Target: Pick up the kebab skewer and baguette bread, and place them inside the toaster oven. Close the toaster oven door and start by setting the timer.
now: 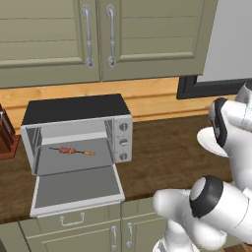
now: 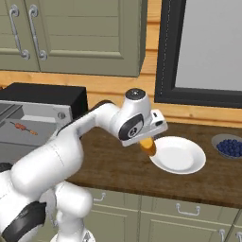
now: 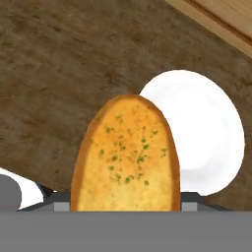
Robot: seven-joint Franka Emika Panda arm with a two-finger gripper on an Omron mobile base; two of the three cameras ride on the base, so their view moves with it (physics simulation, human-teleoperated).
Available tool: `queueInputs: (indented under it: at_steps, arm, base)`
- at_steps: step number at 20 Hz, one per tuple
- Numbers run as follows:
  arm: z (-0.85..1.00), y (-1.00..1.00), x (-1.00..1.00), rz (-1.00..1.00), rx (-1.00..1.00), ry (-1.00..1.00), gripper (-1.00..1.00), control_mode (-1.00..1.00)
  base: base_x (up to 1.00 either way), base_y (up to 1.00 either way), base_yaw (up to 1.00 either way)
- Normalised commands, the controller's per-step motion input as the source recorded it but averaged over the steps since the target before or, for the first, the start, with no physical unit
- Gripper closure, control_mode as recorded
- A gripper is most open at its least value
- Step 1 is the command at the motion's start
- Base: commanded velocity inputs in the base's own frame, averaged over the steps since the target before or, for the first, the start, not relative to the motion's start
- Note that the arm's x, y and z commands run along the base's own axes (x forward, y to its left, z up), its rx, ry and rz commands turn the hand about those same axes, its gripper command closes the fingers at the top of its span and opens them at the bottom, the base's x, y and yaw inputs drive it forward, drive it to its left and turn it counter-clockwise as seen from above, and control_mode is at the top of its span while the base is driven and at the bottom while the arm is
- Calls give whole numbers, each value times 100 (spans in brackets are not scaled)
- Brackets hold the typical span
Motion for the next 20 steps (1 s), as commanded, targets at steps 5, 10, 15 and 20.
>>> queueInputs:
  at_steps: [5, 10, 15, 20]
  arm:
    - [39, 100, -40, 35, -16, 0, 100, -100]
    - [41, 100, -32, 22, -6, 0, 100, -100]
    - [40, 100, -21, 22, -2, 1, 100, -100]
    - [28, 100, -6, 24, 0, 4, 100, -100]
  base:
    - [0, 0, 0]
    - [0, 0, 0]
    - [0, 0, 0]
    - [0, 0, 0]
